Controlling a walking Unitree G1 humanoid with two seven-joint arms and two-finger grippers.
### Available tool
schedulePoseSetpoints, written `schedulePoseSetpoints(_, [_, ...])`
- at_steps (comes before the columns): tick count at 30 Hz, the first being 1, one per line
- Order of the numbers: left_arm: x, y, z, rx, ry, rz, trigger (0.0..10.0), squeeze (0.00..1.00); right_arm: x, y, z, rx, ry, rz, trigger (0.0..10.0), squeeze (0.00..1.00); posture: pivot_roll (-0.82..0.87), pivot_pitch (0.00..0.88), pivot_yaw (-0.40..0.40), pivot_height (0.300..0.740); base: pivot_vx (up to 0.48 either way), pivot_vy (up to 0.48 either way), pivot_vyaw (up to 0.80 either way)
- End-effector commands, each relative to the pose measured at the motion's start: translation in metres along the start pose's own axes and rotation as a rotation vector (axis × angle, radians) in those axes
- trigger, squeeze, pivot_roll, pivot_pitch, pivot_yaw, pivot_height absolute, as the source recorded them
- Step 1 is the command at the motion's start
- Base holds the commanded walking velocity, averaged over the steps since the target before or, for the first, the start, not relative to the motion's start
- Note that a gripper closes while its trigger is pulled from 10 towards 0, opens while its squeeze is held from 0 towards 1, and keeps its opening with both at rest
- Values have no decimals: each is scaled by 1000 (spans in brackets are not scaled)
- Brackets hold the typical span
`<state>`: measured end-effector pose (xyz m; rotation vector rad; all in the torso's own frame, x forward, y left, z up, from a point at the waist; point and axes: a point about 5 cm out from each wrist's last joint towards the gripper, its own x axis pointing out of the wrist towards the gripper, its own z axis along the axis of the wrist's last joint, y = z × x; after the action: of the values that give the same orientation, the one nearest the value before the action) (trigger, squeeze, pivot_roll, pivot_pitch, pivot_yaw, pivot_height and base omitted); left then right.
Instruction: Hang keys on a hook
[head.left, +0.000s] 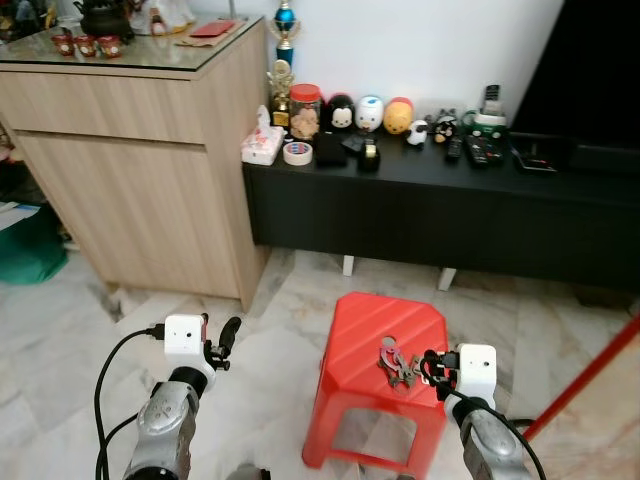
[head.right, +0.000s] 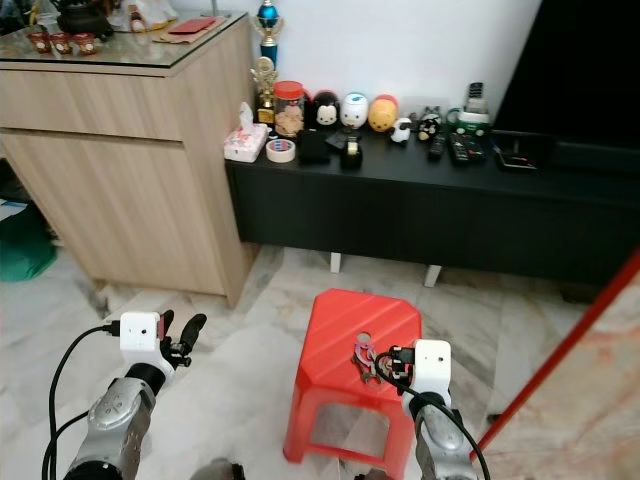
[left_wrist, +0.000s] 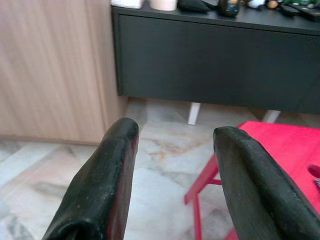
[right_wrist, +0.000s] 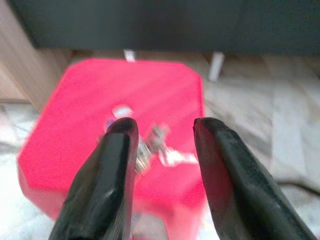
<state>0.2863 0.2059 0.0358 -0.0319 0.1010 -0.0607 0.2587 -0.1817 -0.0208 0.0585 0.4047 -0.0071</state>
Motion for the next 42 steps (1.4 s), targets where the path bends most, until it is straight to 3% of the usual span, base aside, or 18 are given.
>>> schedulePoseSetpoints(1, [3,0,1,-14,3,22,10000,0,-2,-3,-7,4,38,-7,10000,0,18,0,-19,643,0,0,0])
schedulePoseSetpoints(13, [3,5,2,-54,11,52,10000,0,-4,-5,-16,13,116,-25,10000,0,24,0,-15,643,0,0,0])
schedulePoseSetpoints(18, [2,6,0,-56,18,55,10000,0,-5,-6,-15,19,96,-25,10000,0,19,0,-11,625,0,0,0])
schedulePoseSetpoints(35, [1,5,-2,-62,33,53,10000,0,-7,-3,-22,14,135,-15,10000,0,12,0,-9,625,0,0,0])
schedulePoseSetpoints(42, [3,5,-1,-59,39,54,10000,0,-6,-2,-20,-17,129,-2,10000,0,12,0,-11,625,274,0,312])
